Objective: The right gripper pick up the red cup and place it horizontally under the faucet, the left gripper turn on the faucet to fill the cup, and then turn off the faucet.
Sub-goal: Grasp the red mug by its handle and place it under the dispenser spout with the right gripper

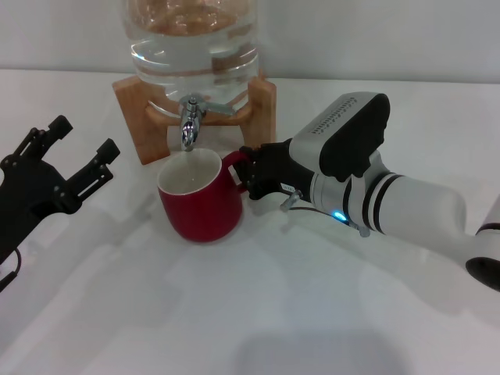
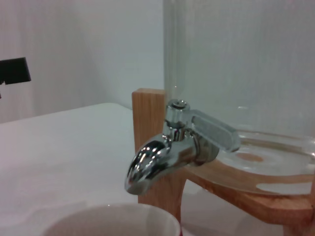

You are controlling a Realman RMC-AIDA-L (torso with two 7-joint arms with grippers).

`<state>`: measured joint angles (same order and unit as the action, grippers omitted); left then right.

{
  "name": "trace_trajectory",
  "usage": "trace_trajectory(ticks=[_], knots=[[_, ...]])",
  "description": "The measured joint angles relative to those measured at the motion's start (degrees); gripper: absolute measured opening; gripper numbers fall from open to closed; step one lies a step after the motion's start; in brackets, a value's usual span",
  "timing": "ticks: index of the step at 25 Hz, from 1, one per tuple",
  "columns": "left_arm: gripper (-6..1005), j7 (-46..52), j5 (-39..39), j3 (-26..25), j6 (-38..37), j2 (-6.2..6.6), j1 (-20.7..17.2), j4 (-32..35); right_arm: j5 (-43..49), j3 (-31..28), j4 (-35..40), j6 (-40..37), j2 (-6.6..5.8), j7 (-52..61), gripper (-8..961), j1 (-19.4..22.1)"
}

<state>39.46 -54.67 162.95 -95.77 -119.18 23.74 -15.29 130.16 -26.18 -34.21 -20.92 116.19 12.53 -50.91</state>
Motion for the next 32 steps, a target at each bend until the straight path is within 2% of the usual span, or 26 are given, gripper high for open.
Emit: trace_trajectory(ticks=[32], knots=[[886,0.0,0.0,0.0,0.1,0.0,0.0,0.1,0.1,1.2,-0.2,0.5,0.0,0.1,166,-0.9]])
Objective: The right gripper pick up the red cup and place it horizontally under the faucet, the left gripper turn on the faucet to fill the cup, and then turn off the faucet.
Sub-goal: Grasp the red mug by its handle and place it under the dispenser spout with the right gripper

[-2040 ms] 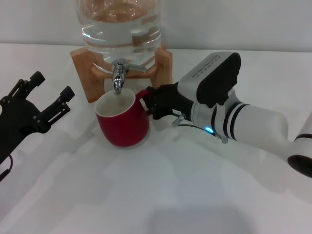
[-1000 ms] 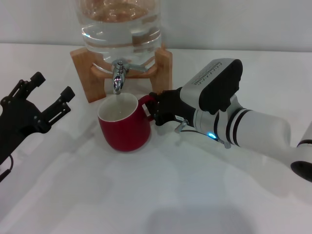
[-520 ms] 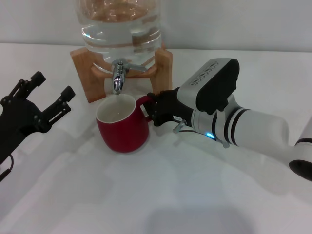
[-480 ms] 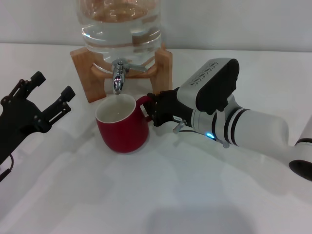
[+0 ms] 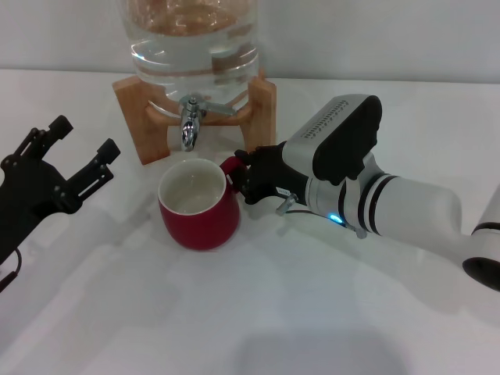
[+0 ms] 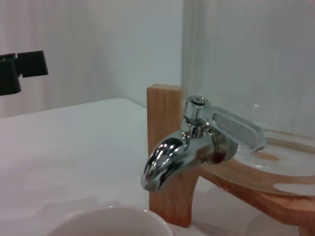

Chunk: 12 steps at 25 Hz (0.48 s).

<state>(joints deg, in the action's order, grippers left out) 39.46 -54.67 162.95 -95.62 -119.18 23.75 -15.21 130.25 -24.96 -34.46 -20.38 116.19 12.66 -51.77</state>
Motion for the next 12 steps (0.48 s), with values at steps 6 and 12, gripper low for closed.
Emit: trace_trajectory(ticks=[6,12], knots=[[885,0.0,0.0,0.0,0.0,0.0,-0.1,0.0,-0.3,0.0,0.0,0.2,0.0,0.0,188,0.0],[885,0.0,0.0,0.0,-0.1,-0.06,-0.1,0.0,-0.7,-0.9,-0.1,1.8,0.01,0.1,191,-0.4]])
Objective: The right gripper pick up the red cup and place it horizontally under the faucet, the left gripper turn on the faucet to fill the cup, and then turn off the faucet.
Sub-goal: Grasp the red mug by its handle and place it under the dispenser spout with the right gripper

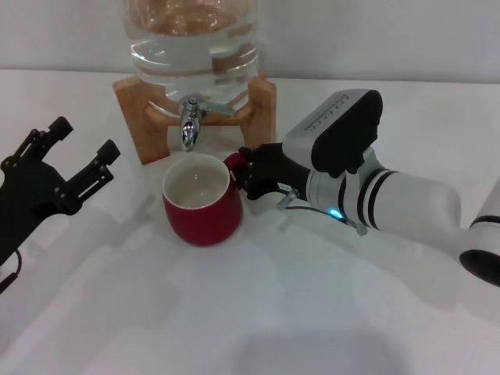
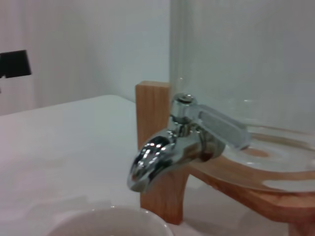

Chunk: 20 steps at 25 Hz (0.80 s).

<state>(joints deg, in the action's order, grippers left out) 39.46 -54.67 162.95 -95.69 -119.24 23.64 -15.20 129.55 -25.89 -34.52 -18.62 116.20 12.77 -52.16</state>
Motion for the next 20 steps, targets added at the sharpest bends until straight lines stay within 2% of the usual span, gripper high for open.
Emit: trace_trajectory(ticks=[20], knots=[[886,0.0,0.0,0.0,0.0,0.06,0.0,0.0,-1.7,-2.8,0.2,1.5,-0.01,1.0,195,0.1]])
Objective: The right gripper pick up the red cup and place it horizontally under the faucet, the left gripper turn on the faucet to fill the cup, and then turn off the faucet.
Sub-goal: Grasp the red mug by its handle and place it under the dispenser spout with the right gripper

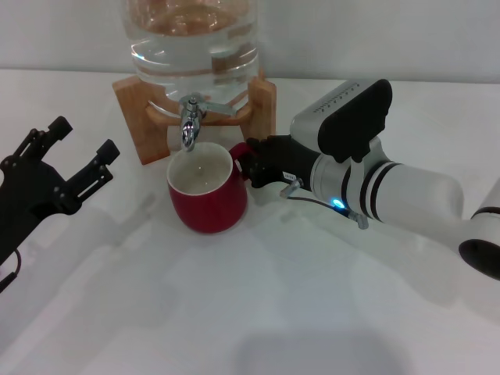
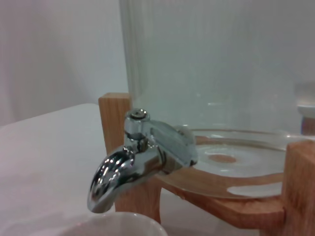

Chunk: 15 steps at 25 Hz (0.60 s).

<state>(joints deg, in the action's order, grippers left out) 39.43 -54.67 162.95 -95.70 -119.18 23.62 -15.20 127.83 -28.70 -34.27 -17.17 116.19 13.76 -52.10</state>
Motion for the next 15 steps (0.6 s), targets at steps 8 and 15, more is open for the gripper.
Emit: trace_trajectory(ticks=[8,15], knots=[[885,-0.5,0.0,0.0,0.1,0.01,0.2,0.0,0.0,0.1,-0.7,0.6,0.0,1.0,194,-0.2],[886,-0.6,0.0,0.0,0.1,0.0,0.3,0.0,0.1,0.5,-1.3,0.6,0.0,1.3,193,-0.6]])
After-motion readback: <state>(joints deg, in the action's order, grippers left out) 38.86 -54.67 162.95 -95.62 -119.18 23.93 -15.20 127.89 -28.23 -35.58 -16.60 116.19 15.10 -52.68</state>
